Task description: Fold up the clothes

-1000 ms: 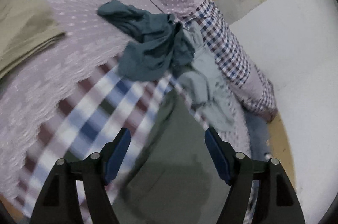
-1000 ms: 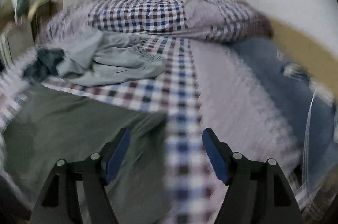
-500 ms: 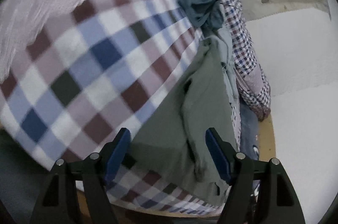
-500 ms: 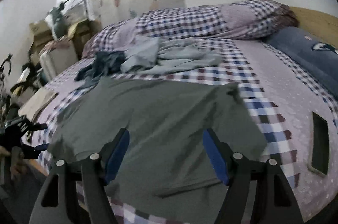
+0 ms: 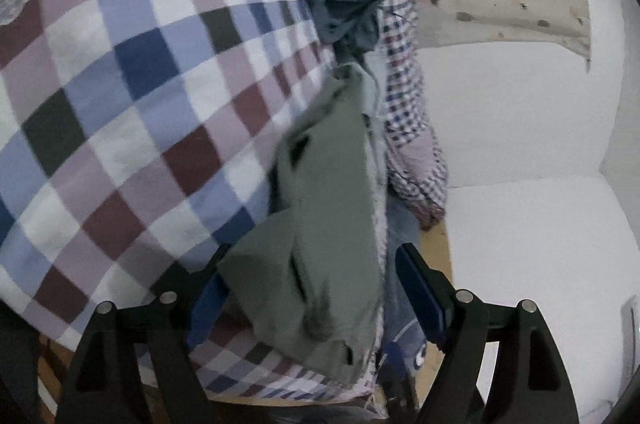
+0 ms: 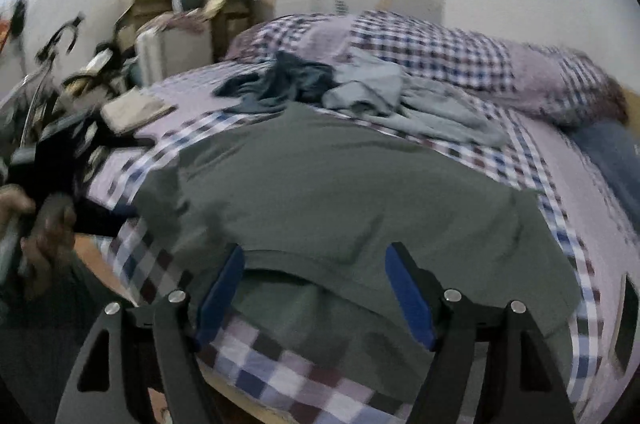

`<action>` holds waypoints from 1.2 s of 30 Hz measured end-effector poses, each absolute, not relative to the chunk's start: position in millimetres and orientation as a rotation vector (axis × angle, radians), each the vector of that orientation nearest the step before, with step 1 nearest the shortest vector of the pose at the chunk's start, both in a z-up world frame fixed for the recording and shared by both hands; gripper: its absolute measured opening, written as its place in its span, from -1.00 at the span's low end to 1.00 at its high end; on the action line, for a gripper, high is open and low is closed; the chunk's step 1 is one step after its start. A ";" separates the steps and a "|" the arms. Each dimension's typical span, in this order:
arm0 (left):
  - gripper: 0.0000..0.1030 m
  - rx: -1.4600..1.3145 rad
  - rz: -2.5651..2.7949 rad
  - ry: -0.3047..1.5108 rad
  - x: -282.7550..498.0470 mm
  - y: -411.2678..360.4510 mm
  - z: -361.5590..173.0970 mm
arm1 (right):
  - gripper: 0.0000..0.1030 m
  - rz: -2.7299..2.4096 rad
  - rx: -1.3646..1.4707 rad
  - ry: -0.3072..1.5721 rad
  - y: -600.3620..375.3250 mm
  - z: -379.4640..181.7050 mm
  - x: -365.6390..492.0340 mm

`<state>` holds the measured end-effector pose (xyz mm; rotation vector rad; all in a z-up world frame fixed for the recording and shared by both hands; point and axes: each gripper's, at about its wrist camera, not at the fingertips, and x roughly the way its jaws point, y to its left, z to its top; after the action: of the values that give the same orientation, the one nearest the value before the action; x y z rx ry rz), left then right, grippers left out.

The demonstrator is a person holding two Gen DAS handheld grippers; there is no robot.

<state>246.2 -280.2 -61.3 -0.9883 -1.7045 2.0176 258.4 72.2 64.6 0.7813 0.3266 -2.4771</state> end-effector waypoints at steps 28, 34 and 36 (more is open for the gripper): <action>0.62 -0.922 1.911 -1.702 252.3 -316.9 -63.0 | -0.89 -2.271 0.418 1.038 -123.7 -16.1 281.7; 0.38 -1.106 2.091 -1.500 251.7 -303.5 -56.0 | -0.92 -2.268 0.448 0.927 -119.3 -4.3 278.3; -0.07 -1.140 2.115 -1.448 251.4 -298.4 -54.6 | -0.92 -2.269 0.452 0.889 -116.4 1.6 279.1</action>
<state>251.4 -298.4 -54.6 -1.1395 -1.4482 2.1154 279.1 -116.4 1.6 0.4524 0.8889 -2.2687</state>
